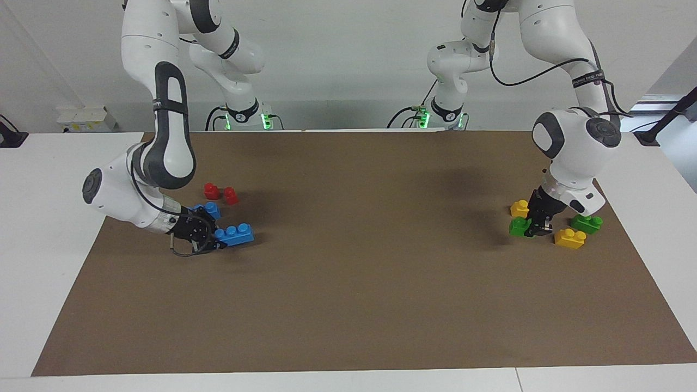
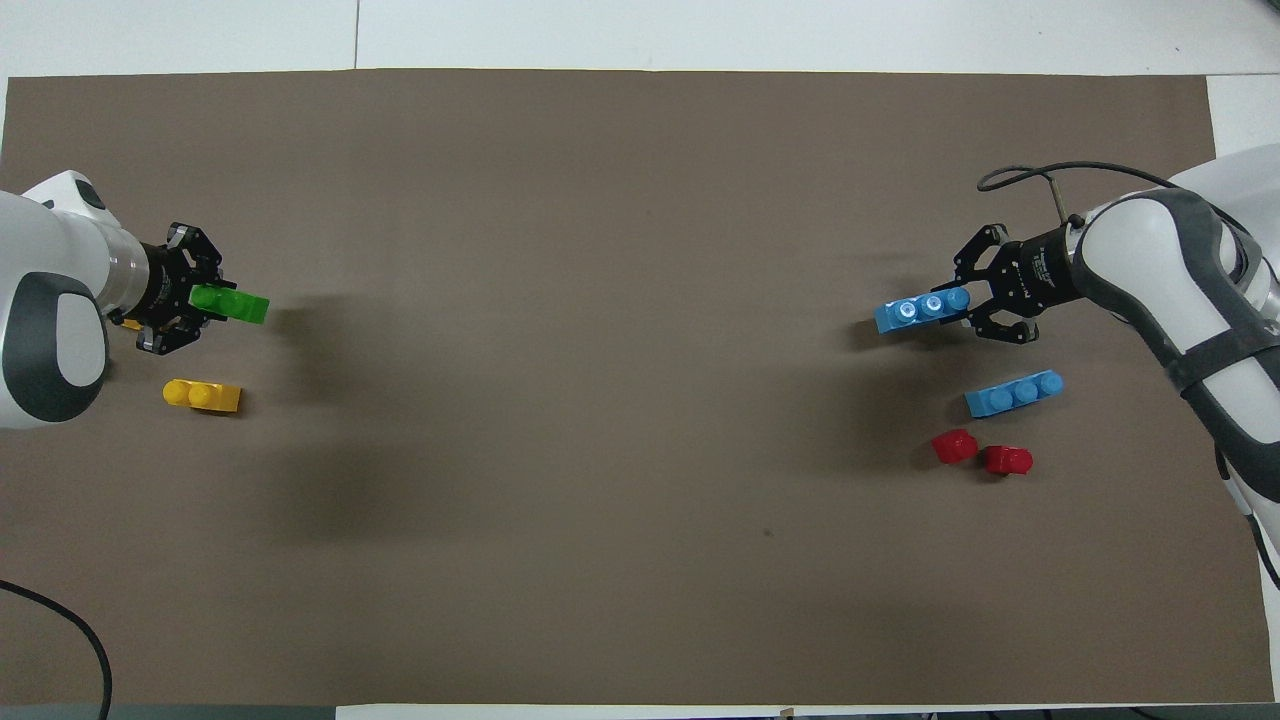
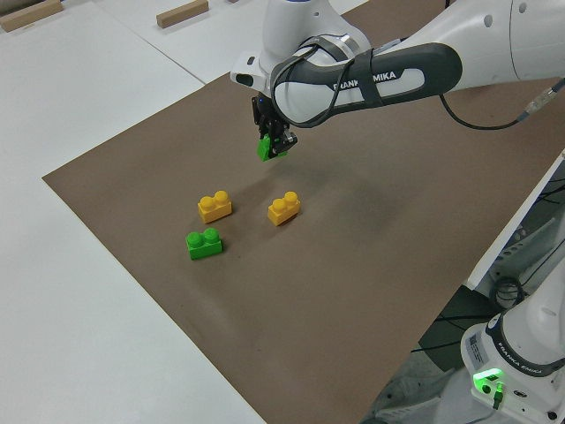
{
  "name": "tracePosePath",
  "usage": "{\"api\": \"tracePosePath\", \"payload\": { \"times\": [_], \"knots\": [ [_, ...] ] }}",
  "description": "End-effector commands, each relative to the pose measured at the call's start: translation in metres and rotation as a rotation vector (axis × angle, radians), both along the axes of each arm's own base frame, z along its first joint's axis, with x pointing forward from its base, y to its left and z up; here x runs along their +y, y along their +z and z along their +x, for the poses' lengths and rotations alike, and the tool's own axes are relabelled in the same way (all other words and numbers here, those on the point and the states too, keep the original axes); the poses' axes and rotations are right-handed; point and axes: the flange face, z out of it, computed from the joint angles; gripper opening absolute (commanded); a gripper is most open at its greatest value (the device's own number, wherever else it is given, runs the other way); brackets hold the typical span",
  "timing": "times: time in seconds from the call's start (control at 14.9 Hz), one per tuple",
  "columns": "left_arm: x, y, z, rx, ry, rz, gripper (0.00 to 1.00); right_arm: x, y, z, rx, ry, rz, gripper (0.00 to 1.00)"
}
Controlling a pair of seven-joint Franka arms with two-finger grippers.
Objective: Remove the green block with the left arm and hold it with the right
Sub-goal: 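Set the blue brick near the other blue brick while the left gripper carries green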
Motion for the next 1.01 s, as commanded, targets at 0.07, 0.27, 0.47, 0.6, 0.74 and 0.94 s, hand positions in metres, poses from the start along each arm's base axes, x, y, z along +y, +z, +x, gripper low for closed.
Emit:
{"api": "tracePosePath", "payload": {
  "times": [0.07, 0.27, 0.47, 0.6, 0.74, 0.94],
  "knots": [
    [0.005, -0.029, 0.014, -0.018, -0.017, -0.015, 0.0, -0.002, -0.008, -0.006, -0.015, 0.017, -0.013, 0.02],
    [0.023, -0.038, 0.016, -0.016, -0.034, -0.008, 0.0, -0.002, -0.019, -0.013, -0.029, 0.002, -0.03, 0.18],
    [0.032, -0.045, 0.023, -0.022, -0.053, -0.007, 0.0, 0.002, -0.022, -0.015, -0.032, 0.004, -0.031, 0.58],
    [0.032, -0.051, 0.025, -0.033, -0.051, -0.008, 0.0, 0.003, -0.021, -0.015, -0.03, 0.006, -0.026, 0.9],
    [0.032, -0.058, 0.026, -0.036, -0.059, -0.006, 0.0, 0.006, -0.014, -0.014, -0.013, 0.014, -0.009, 1.0],
    [0.03, -0.067, 0.025, -0.021, -0.174, 0.004, 0.0, 0.01, 0.022, -0.007, -0.034, 0.016, -0.001, 1.0]
  ]
}}
